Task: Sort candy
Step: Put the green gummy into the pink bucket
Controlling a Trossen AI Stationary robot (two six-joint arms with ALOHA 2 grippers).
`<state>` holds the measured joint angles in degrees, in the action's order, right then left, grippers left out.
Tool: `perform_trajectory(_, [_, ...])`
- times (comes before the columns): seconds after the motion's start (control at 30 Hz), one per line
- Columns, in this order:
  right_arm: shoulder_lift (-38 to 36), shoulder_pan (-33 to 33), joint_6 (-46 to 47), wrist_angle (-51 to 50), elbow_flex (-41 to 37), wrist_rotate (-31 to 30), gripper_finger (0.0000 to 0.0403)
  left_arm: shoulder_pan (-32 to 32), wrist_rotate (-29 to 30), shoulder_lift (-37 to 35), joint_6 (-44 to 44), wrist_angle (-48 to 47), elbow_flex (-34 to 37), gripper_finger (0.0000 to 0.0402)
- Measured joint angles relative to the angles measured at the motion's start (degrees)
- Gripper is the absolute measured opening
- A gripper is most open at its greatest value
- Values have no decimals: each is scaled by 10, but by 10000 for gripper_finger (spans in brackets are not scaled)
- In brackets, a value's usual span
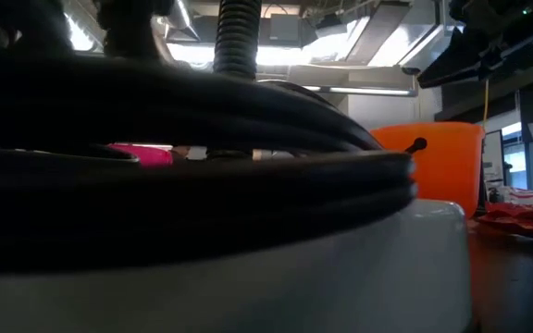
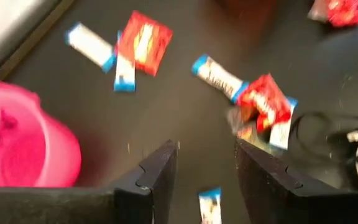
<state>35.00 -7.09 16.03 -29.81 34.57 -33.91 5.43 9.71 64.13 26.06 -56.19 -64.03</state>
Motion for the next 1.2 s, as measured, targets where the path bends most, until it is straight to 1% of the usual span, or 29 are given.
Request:
perform_trajectory(0.23, [0, 0, -36, 12, 0, 0, 131, -10, -2, 15, 114, -134, 0, 149])
perform_trajectory(0.37, [0, -1, -56, 31, 0, 5, 131, -23, -2, 37, 159, -163, 0, 149])
perform_trajectory(0.5, [0, -1, -76, 49, 0, 13, 131, -46, -3, 62, 173, -165, 9, 149])
perform_trajectory(0.6, [0, 0, -87, 56, 0, 23, 131, -58, -1, 68, 182, -149, 37, 149])
perform_trajectory(0.7, [0, 0, -90, 59, 0, 38, 131, -63, -8, 53, 201, -122, 77, 149])
perform_trajectory(0.87, [0, 0, -90, 58, 0, 46, 131, -66, -14, 17, 243, -115, 143, 149])
perform_trajectory(1.0, [0, 0, -90, 58, 0, 46, 131, -66, -42, 10, 269, -106, 190, 149])
perform_trajectory(1.1, [0, 0, -90, 59, 0, 46, 131, -66, -73, 10, 276, -68, 227, 149])
perform_trajectory(1.2, [0, 0, -90, 59, 0, 46, 131, -66, -88, 10, 280, -29, 257, 149])
